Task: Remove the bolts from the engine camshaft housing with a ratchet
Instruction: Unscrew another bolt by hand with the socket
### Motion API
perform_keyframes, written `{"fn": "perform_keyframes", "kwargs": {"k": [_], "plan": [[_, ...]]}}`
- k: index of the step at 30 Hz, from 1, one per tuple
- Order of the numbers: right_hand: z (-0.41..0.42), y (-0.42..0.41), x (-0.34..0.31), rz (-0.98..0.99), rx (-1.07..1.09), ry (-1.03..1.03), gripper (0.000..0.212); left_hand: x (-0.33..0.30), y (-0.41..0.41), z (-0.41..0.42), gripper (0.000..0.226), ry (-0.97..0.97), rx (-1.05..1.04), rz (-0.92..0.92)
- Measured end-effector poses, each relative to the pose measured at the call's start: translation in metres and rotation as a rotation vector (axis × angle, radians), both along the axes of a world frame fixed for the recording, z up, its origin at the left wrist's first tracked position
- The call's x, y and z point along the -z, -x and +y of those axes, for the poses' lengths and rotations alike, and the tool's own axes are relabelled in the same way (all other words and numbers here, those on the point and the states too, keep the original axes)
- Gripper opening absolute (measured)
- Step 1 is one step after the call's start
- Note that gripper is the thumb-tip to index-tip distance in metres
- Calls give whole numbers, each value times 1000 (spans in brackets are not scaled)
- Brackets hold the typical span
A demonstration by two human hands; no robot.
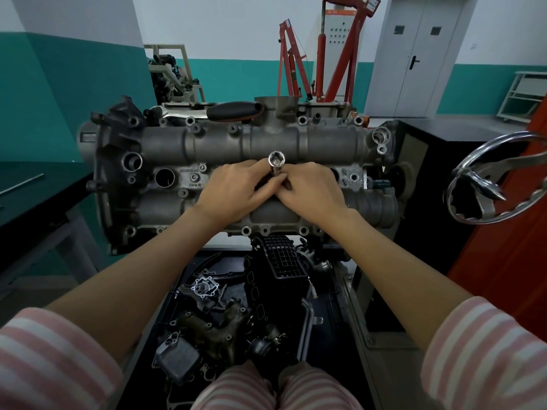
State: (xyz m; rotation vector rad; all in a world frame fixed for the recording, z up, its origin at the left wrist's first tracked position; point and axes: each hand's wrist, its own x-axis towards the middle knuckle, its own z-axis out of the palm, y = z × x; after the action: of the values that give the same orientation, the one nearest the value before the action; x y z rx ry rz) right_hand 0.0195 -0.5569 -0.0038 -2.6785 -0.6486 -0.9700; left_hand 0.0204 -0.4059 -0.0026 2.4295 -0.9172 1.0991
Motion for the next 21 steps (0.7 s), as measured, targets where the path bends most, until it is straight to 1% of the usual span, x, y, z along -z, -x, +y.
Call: {"fn": "perform_keyframes", "kwargs": {"k": [5, 8, 12, 15, 18, 21], "plan": [[0, -2, 1, -14, -3, 47, 25, 0, 1, -1, 51, 24, 12, 7], [0, -1, 1, -21, -17, 36, 28, 1, 2, -1, 50, 6, 12, 4], [0, 0, 0, -11, -25, -3, 26, 1, 0, -1, 54, -8, -18, -8], [0, 0, -1, 6, -13, 0, 31, 1, 1, 0, 54, 2, -9, -2], [0, 0, -1, 5, -5, 12, 29, 0, 1, 0, 56, 22, -13, 20], [-1, 0, 0, 1, 2, 31, 28, 0, 2, -1, 52, 38, -2, 36]]}}
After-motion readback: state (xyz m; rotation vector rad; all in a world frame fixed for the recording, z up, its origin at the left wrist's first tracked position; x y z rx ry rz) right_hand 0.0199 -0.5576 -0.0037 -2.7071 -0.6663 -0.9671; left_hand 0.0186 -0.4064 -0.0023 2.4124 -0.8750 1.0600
